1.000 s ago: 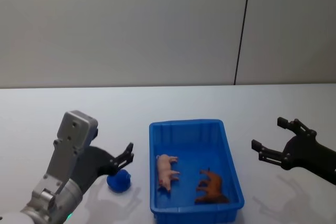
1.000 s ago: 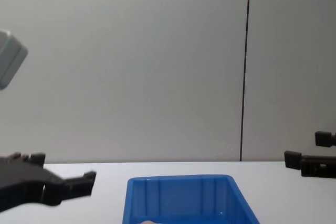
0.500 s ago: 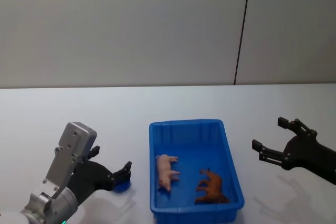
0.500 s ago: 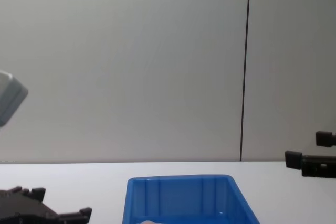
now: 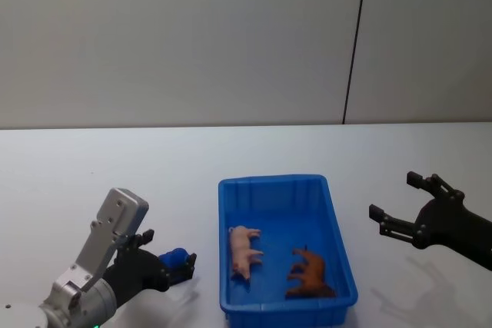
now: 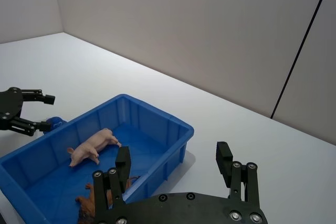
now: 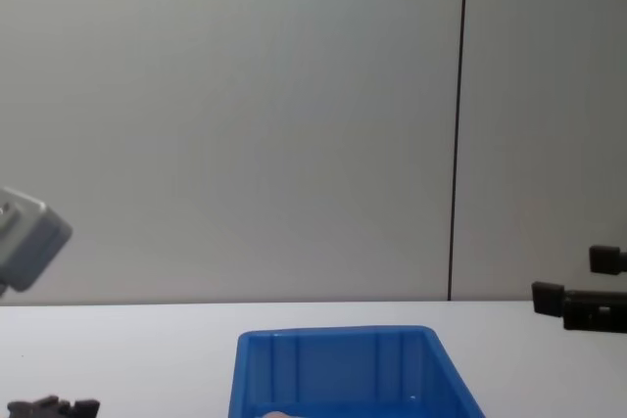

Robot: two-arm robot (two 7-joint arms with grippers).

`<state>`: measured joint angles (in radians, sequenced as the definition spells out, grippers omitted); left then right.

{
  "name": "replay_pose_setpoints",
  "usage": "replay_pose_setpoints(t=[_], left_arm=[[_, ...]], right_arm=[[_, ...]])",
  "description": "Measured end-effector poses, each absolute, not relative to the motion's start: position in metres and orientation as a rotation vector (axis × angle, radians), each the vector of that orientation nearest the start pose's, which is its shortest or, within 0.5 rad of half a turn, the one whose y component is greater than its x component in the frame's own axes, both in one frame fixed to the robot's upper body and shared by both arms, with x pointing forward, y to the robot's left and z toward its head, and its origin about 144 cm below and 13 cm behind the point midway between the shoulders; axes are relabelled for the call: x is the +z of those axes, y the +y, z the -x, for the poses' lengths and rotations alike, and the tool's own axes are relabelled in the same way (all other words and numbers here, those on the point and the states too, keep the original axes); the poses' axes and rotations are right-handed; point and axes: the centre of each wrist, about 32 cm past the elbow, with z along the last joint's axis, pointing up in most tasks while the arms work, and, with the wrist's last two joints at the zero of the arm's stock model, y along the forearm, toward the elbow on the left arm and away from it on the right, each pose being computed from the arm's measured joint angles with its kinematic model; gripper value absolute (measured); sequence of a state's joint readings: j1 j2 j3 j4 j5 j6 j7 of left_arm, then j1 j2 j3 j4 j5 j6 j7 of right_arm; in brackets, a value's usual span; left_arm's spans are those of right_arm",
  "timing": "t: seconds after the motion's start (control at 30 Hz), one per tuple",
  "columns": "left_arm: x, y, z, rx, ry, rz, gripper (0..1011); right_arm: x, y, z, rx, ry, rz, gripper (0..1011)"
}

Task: Pick up the two dolls from the table and place them into the box.

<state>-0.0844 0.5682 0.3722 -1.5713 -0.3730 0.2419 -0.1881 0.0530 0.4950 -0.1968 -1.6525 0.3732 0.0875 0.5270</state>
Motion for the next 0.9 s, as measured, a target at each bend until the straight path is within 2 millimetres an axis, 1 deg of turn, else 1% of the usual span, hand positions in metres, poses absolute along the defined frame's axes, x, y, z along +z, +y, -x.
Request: replay_pose_setpoints(t=[0.27, 0.6, 0.7, 0.8, 0.83, 0.9], left_arm=[[1.14, 0.292, -0.472, 1.025, 0.119, -0.44, 1000], [1.134, 0.295, -0.481, 0.985, 0.128, -0.467, 993], [1.132, 0.295, -0.483, 0.972, 0.13, -0.478, 915], [1.131, 0.296, -0.484, 0.965, 0.13, -0.487, 858], [1.13, 0.296, -0.485, 0.959, 0.132, -0.492, 815], [1.13, 0.296, -0.486, 0.953, 0.132, -0.497, 782]], right_arm=[[1.187, -0.301, -0.467, -0.838, -0.027, 0.136, 1001], [1.187, -0.301, -0.467, -0.838, -0.027, 0.136, 1001], [1.187, -0.301, -0.467, -0.838, -0.027, 0.136, 1001], [1.187, -0.301, -0.467, -0.838, -0.027, 0.136, 1001], [1.187, -0.301, -0.467, -0.838, -0.027, 0.136, 1001], [1.187, -0.301, -0.467, -0.838, -0.027, 0.136, 1001]])
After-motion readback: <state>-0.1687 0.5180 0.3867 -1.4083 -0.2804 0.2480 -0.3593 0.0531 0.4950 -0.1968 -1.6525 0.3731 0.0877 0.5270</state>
